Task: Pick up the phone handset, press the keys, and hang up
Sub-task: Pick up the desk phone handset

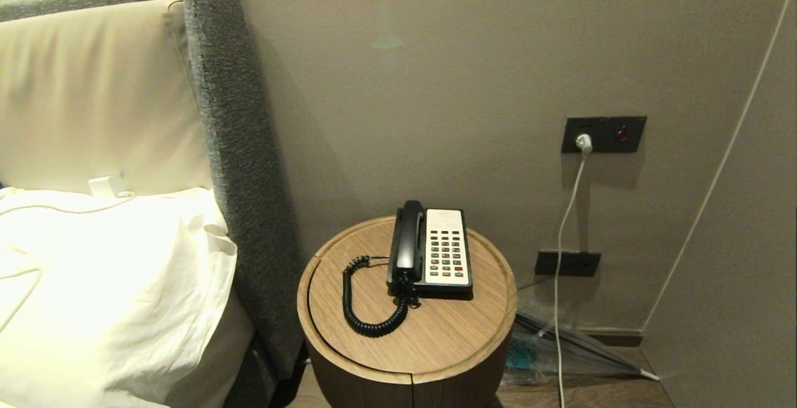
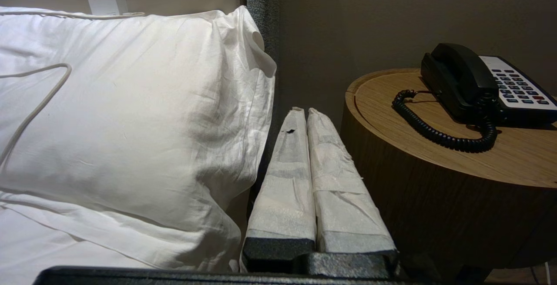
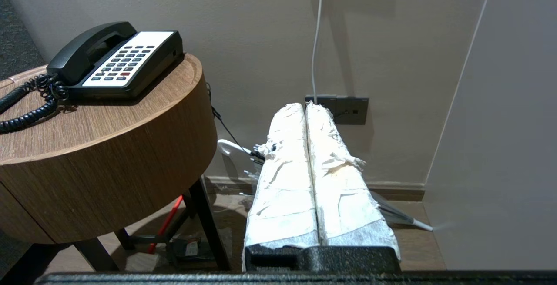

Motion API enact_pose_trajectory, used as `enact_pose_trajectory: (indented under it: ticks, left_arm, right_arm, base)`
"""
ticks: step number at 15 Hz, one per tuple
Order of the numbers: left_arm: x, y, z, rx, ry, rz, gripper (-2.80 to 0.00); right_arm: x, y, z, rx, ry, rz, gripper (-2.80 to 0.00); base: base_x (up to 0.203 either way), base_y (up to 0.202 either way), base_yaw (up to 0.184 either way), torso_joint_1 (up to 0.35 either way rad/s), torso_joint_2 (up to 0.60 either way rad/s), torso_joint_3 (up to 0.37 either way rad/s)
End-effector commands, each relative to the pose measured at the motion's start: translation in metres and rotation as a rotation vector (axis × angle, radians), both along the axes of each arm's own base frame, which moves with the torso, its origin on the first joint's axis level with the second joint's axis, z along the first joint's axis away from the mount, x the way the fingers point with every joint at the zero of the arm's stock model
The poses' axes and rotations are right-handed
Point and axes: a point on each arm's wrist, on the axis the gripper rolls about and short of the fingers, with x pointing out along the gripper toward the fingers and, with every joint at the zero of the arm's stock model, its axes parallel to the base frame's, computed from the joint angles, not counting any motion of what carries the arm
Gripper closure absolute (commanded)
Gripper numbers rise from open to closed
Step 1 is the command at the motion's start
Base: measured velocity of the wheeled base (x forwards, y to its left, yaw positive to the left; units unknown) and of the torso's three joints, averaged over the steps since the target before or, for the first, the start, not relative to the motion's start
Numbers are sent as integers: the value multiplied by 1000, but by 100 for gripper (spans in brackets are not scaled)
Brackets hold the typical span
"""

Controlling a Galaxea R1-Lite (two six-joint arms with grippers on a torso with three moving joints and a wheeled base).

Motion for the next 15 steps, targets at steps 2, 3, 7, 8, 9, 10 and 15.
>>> enact_pose_trajectory:
  ticks: [2, 3, 7, 8, 9, 10, 15]
  left_arm:
    - [3, 0, -11, 0, 40, 0, 0]
    - [3, 0, -11, 0, 40, 1, 0]
    - [3, 0, -11, -2, 39, 1, 0]
    - [3, 0, -11, -1, 40, 0, 0]
    - [3, 0, -11, 3, 41, -1, 0]
    - [3, 0, -11, 2, 42, 0, 0]
    - [3, 0, -11, 3, 41, 0, 0]
  right_arm:
    - [1, 0, -5, 0, 16, 1, 0]
    - [1, 0, -5, 0, 16, 1, 0]
    - [1, 0, -5, 0, 16, 1, 0]
    - [1, 0, -4, 0, 14, 1, 0]
    - [1, 0, -5, 0, 16, 1, 0]
    - [1, 0, -4, 0, 16, 1, 0]
    - [1, 0, -5, 0, 16, 1, 0]
  base:
    - [0, 0, 0, 0, 0, 0]
    - [0, 0, 0, 0, 0, 0]
    - [0, 0, 0, 0, 0, 0]
    - [0, 0, 0, 0, 0, 0]
    - [0, 0, 0, 0, 0, 0]
    - [0, 0, 0, 0, 0, 0]
    - [0, 0, 0, 2, 1, -38]
